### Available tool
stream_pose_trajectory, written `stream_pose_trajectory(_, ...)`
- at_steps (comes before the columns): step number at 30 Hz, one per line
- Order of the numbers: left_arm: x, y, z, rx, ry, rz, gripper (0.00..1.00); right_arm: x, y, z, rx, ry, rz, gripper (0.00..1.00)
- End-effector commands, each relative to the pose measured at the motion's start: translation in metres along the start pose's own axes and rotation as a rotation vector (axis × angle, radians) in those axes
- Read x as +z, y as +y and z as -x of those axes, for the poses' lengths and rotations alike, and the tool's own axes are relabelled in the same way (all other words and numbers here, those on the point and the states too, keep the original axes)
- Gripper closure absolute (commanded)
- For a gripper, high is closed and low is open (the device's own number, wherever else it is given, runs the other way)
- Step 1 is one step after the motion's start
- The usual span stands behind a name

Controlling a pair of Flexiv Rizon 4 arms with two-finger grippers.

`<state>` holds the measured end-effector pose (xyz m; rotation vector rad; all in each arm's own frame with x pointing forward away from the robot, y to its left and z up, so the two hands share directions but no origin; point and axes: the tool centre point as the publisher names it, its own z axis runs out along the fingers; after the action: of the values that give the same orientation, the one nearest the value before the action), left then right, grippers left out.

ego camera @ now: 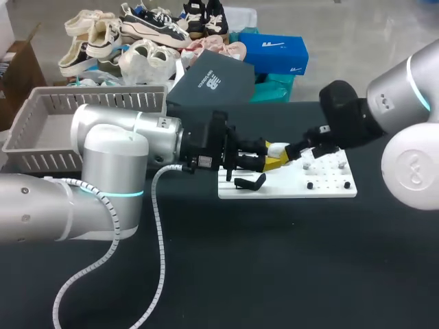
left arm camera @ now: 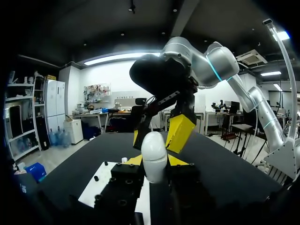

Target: Pick up each earbud case from the left stands, insert the matching earbuds, close the lid, and place the case in the box.

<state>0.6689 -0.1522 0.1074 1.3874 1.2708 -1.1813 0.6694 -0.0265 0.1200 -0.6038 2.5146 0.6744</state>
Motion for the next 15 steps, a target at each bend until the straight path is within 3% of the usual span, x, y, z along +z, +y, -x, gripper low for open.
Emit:
stream_pose_trajectory(1,0.001,-0.002,0.0,0.001,-0.001,0.004,1.0,-0.001,0.002,0.002,0.0,-0.003,-0.013,0.0)
stream_pose_trajectory(10,0.001,-0.002,0.0,0.001,-0.001,0.004,1.0,-0.01,0.002,0.016,-0.021,-0.034,-0.041,0.0)
stream_pose_trajectory(15,0.001,-0.002,0.0,0.001,-0.001,0.004,1.0,-0.025,0.0,0.024,-0.058,-0.062,-0.1,0.0)
